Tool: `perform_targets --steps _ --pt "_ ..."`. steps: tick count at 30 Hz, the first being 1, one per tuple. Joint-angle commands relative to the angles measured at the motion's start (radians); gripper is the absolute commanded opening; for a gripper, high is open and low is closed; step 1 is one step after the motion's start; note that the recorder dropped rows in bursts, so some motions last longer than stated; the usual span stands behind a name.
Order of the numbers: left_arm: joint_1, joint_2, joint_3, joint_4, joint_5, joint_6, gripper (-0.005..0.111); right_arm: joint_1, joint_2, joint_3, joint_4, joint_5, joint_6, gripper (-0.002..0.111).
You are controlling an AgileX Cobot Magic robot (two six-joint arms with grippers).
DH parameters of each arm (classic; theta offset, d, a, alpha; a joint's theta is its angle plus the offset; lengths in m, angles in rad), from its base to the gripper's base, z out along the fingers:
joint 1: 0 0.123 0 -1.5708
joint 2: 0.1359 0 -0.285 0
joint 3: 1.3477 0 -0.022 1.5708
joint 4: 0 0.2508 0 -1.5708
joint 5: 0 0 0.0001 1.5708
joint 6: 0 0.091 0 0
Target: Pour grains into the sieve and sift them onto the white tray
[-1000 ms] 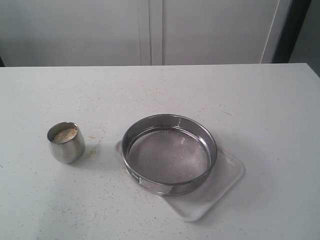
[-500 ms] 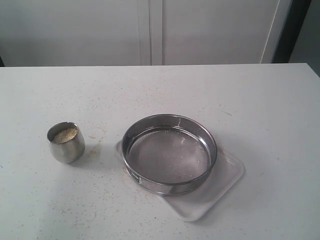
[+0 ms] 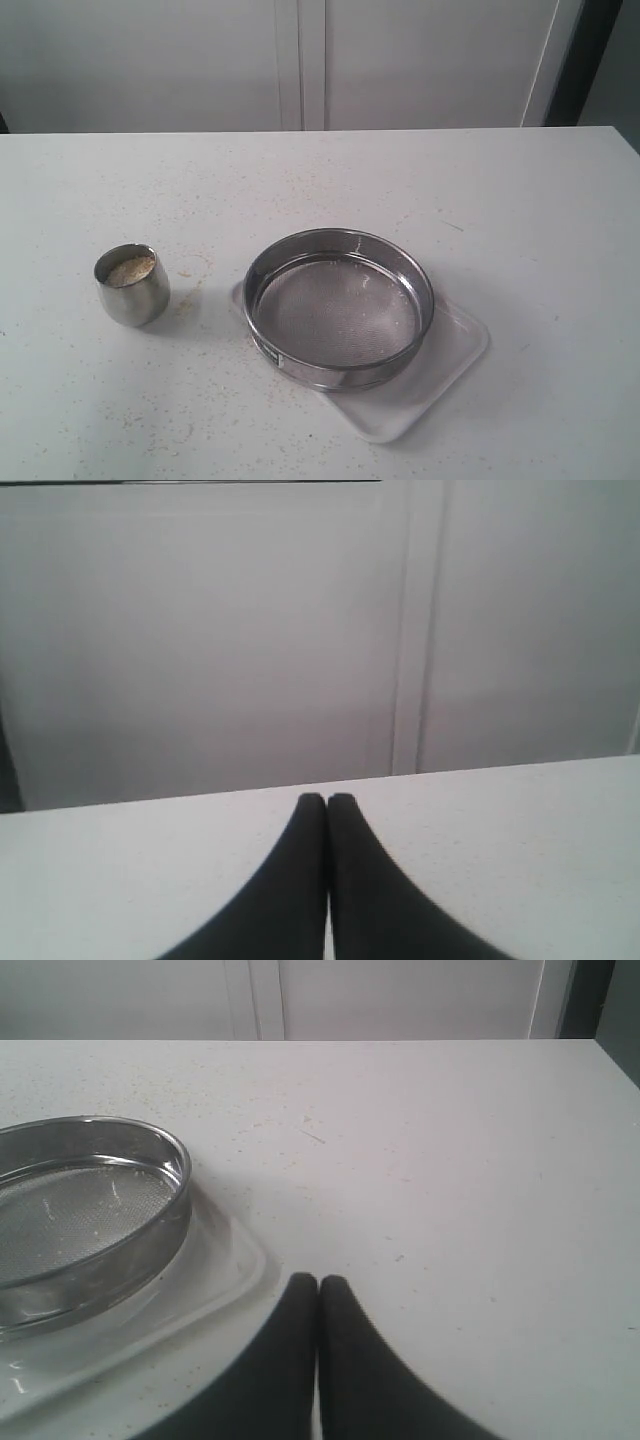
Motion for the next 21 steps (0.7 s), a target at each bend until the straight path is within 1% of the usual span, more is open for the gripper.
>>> perform_targets --steps 1,5,8,10,13,14,18,19,21 --pt "-0.008 0.059 -0.005 0.155 -0.166 -0.075 0.000 0.001 -0.007 0.004 -0.008 -0.003 0.003 0.000" --pt "-0.008 0.118 -0.005 0.191 -0.259 -0.082 0.000 0.001 -0.007 0.004 -0.006 -0.003 0.003 0.000" --pt "-0.008 0.160 -0.005 0.191 -0.286 -0.082 0.001 0.001 -0.007 0.004 -0.006 -0.003 0.003 0.000" --pt "-0.008 0.188 -0.005 0.199 -0.286 -0.082 0.008 0.001 -0.007 0.004 -0.006 -0.003 0.003 0.000" --pt "-0.008 0.231 -0.005 0.229 -0.298 -0.077 0.031 0.001 -0.007 0.004 -0.006 -0.003 0.003 0.000" --pt "-0.008 0.245 -0.005 0.239 -0.313 -0.077 0.043 0.001 -0.007 0.004 -0.006 -0.003 0.003 0.000" --pt "-0.008 0.299 -0.005 0.236 -0.397 -0.077 0.096 0.001 -0.007 0.004 -0.006 -0.003 0.003 0.000" --pt "-0.008 0.310 -0.005 0.234 -0.402 -0.079 0.105 0.001 -0.007 0.004 -0.006 -0.003 0.003 0.000" --pt "-0.008 0.333 -0.007 0.232 -0.393 -0.086 0.105 0.001 -0.007 0.004 -0.006 -0.003 0.003 0.000"
